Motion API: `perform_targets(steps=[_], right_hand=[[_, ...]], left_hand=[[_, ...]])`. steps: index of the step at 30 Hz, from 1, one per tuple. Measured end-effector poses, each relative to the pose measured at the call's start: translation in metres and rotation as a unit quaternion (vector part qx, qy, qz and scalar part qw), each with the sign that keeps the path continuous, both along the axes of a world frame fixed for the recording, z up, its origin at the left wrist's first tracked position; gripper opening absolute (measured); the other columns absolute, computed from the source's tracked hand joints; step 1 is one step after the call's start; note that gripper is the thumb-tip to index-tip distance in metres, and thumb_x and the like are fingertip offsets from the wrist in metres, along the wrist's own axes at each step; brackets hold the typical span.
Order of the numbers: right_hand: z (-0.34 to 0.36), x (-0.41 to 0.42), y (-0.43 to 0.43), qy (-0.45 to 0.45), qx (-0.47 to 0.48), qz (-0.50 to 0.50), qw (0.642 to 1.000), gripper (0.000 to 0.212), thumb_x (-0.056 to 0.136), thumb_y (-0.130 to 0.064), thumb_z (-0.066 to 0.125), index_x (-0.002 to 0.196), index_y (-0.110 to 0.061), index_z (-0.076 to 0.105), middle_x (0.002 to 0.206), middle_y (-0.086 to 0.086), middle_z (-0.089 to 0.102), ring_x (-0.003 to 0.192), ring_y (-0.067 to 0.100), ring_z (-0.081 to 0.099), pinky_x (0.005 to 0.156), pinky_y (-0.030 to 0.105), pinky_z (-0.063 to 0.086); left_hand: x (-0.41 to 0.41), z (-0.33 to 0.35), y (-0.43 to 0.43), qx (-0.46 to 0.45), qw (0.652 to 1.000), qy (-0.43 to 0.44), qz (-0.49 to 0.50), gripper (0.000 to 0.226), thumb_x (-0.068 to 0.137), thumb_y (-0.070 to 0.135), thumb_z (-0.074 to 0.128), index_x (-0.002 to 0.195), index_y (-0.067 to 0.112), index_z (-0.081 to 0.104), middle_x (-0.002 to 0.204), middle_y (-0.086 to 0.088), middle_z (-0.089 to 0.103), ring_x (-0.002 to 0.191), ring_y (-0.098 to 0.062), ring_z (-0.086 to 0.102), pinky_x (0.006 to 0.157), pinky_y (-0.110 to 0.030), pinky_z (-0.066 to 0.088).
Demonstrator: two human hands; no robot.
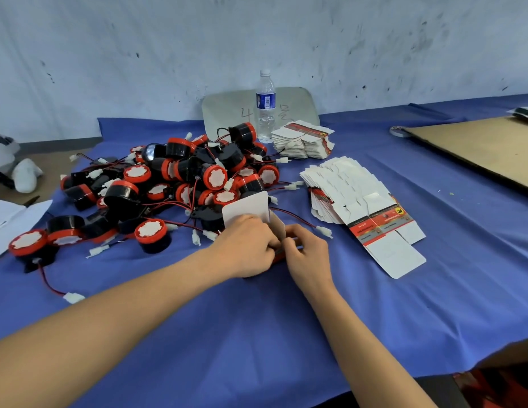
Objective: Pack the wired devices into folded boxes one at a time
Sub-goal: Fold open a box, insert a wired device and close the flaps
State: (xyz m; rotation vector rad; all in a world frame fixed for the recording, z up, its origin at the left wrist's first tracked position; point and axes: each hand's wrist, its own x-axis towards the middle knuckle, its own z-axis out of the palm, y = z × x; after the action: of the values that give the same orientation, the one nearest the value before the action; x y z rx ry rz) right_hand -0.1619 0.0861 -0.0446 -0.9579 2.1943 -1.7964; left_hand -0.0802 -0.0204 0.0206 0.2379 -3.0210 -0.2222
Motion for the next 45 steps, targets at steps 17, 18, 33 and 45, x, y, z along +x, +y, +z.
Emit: perform_targets(steps=[17,18,33,45], right_hand=[[0.001,-0.004,-0.001,-0.042,-0.050,0.070,0.995,0.033,0.086,0.009,0.050,0.097,-0.012,0.074,0.118,-0.004,0.066,0.107,-0.002,0.058,0.076,0.008,0.044],[0.001,-0.004,-0.001,-0.039,-0.048,0.070,0.996,0.033,0.086,0.009,0.050,0.095,-0.013,0.074,0.116,-0.005,0.065,0.105,-0.004,0.058,0.075,0.008,0.044],[0.003,0.000,-0.002,-0.011,-0.009,0.067,0.998,0.011,0.085,-0.010,0.070,0.083,-0.021,0.071,0.115,-0.010,0.063,0.107,0.003,0.058,0.084,0.023,0.048],[0.003,0.005,-0.004,0.088,-0.025,0.078,0.993,0.063,0.089,-0.005,0.063,0.138,-0.041,0.045,0.114,-0.013,0.065,0.106,0.007,0.060,0.089,0.025,0.050]], left_hand=[[0.020,-0.015,-0.012,-0.130,0.971,0.166,-0.113,0.014,0.088,0.025,0.063,0.093,0.025,0.076,0.093,0.005,0.072,0.092,-0.017,0.065,0.091,-0.030,0.032],[0.024,-0.020,-0.013,-0.145,0.957,0.224,-0.115,0.012,0.083,0.023,0.066,0.087,0.024,0.077,0.086,0.006,0.073,0.089,-0.016,0.066,0.093,-0.033,0.033],[0.033,-0.065,0.005,0.208,0.881,0.404,0.130,0.067,0.077,0.020,0.080,0.135,0.025,0.046,0.147,0.004,0.030,0.137,0.005,0.024,0.107,-0.007,0.025],[0.035,-0.069,0.003,0.156,0.926,0.332,0.086,0.025,0.092,0.010,0.063,0.116,0.014,0.070,0.115,-0.002,0.064,0.112,-0.020,0.057,0.099,-0.045,0.047]])
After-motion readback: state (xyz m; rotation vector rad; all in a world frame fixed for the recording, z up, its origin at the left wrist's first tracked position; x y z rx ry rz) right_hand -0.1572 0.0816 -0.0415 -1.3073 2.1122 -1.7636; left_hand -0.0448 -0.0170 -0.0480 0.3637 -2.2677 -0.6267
